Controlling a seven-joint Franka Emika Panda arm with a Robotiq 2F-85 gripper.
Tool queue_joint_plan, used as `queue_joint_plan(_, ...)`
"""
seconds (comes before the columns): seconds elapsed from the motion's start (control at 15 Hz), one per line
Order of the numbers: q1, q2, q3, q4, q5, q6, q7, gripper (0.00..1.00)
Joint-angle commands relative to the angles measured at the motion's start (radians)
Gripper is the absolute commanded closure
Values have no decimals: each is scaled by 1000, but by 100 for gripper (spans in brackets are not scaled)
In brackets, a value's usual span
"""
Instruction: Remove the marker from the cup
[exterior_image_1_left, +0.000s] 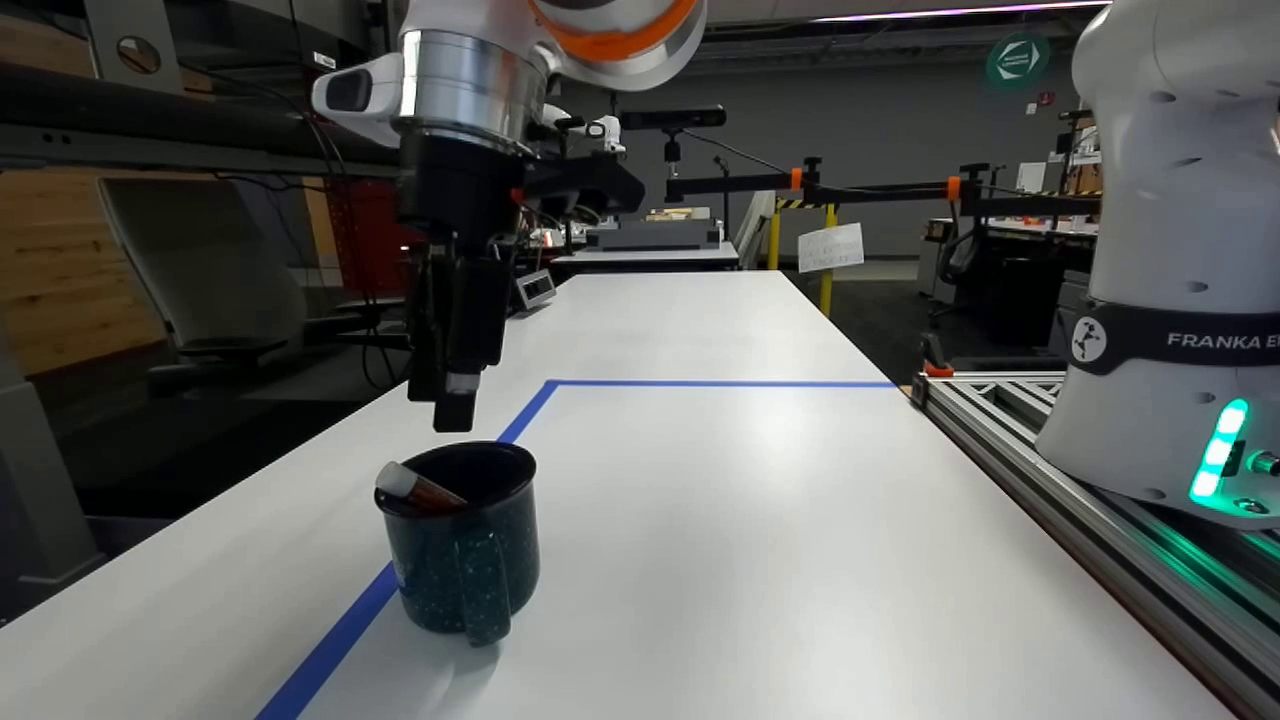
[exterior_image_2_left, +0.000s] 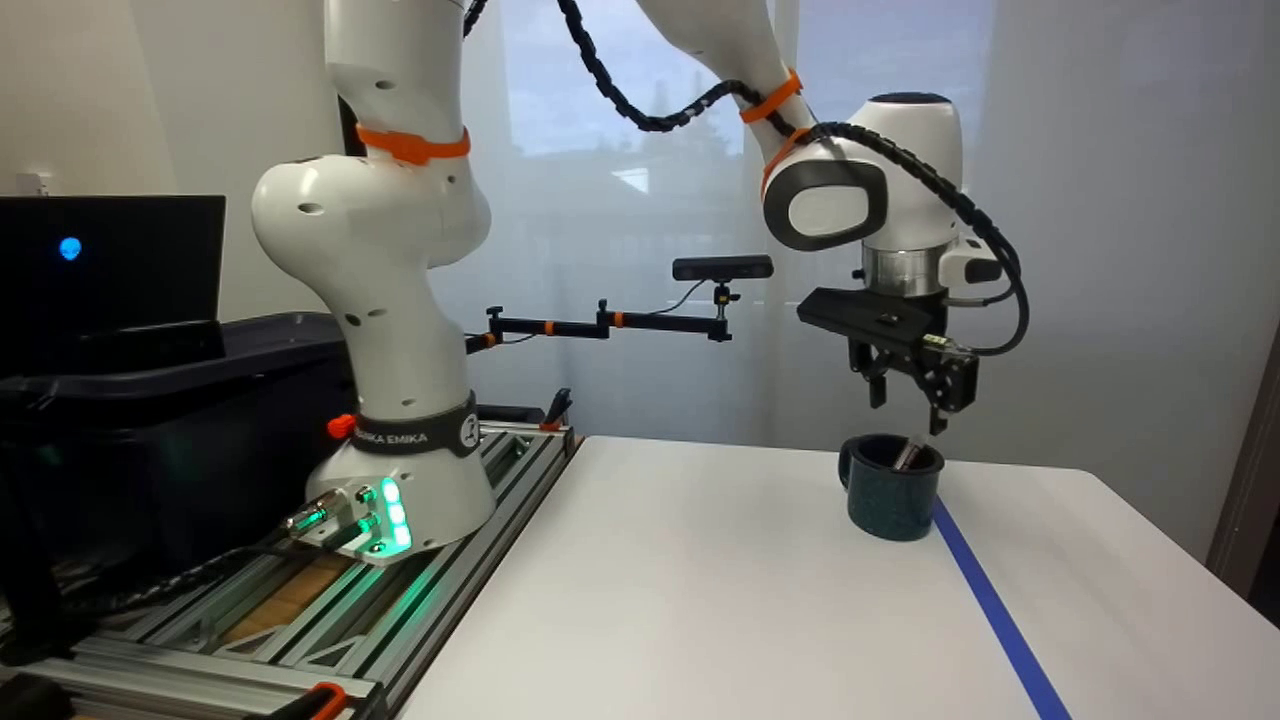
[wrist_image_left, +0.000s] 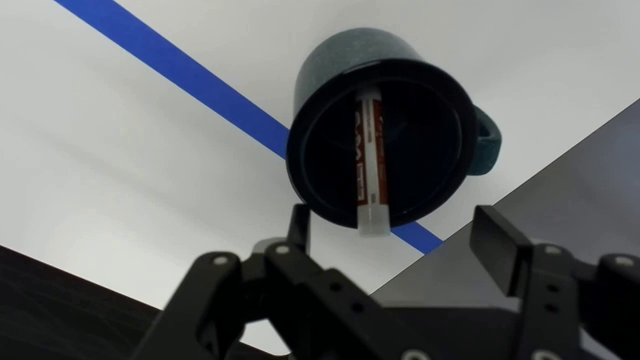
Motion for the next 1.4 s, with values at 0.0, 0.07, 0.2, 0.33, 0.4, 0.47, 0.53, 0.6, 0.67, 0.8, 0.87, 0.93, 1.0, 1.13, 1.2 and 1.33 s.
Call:
queue_joint_plan(0.0, 28, 24, -23, 1, -27, 9, 26, 22)
queue_joint_plan(0.07, 31, 33, -26, 2, -34, 11, 33, 28)
queue_joint_plan(0.2, 34, 46, -28, 5, -48, 12, 45, 47)
queue_joint_plan(0.33, 34, 57, -26, 7, -59, 14, 56, 58)
queue_joint_plan(0.4, 34, 61, -26, 7, -67, 16, 63, 59)
queue_joint_plan(0.47, 33, 68, -26, 7, -74, 24, 66, 61)
queue_joint_plan(0.53, 31, 71, -24, 7, -77, 28, 68, 60)
queue_joint_plan(0.6, 31, 77, -23, 7, -85, 38, 71, 57)
queue_joint_plan(0.67, 30, 81, -22, 7, -89, 46, 73, 58)
queue_joint_plan(0.8, 25, 95, -14, 11, -88, 67, 69, 55)
queue_joint_plan(0.87, 24, 100, -12, 12, -90, 77, 71, 51)
queue_joint_plan(0.93, 20, 108, -5, 15, -84, 89, 68, 54)
queue_joint_plan(1.0, 19, 115, -3, 17, -86, 99, 71, 53)
queue_joint_plan(1.13, 14, 131, 5, 24, -88, 112, 72, 53)
queue_joint_plan(1.2, 11, 138, 9, 28, -87, 119, 73, 55)
queue_joint_plan(1.33, 4, 155, 17, 40, -87, 128, 69, 57)
